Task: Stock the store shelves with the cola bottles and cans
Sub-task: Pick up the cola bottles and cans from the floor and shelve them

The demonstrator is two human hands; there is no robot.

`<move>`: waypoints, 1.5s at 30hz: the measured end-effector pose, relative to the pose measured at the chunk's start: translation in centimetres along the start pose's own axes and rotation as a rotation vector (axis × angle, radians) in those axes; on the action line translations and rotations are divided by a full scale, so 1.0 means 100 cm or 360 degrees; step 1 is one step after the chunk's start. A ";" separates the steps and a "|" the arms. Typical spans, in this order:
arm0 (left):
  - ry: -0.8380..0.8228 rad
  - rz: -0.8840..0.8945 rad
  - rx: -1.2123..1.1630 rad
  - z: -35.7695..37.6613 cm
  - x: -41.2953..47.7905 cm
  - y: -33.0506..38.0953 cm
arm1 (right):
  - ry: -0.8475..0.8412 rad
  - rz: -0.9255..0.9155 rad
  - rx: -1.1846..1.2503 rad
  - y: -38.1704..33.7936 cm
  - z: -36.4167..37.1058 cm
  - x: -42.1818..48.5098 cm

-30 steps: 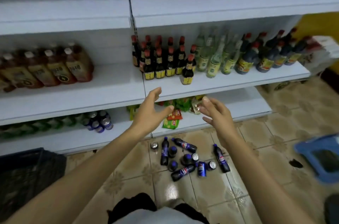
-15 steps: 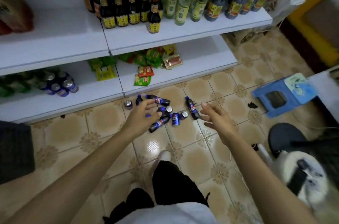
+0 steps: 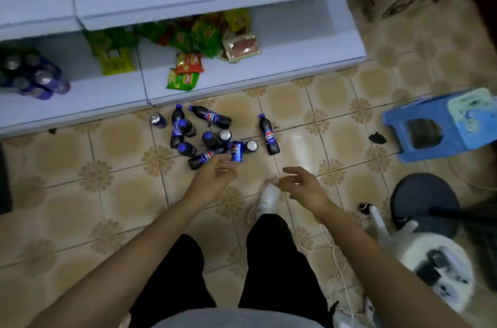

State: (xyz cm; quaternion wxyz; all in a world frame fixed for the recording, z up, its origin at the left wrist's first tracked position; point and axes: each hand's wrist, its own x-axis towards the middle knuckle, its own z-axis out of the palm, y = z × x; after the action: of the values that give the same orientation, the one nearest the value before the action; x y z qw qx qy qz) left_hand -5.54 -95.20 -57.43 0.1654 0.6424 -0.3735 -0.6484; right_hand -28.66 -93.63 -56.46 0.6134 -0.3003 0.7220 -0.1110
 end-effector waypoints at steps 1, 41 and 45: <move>0.0002 -0.0042 -0.0002 0.020 0.022 -0.003 | -0.0010 0.0032 -0.0107 0.009 -0.018 0.028; 0.0095 -0.0703 -0.0436 0.171 0.411 -0.053 | 0.0386 -0.0292 -0.0682 0.054 -0.015 0.375; -0.0025 -0.0737 -0.0496 0.113 0.311 0.022 | -0.0347 -0.0191 -0.0468 -0.038 -0.043 0.267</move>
State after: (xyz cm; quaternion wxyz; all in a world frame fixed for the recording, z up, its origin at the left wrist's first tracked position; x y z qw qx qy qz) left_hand -20.67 -115.17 -79.18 0.1069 0.6724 -0.1137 -0.7236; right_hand -33.44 -112.76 -75.38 0.6297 -0.4395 0.6405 -0.0074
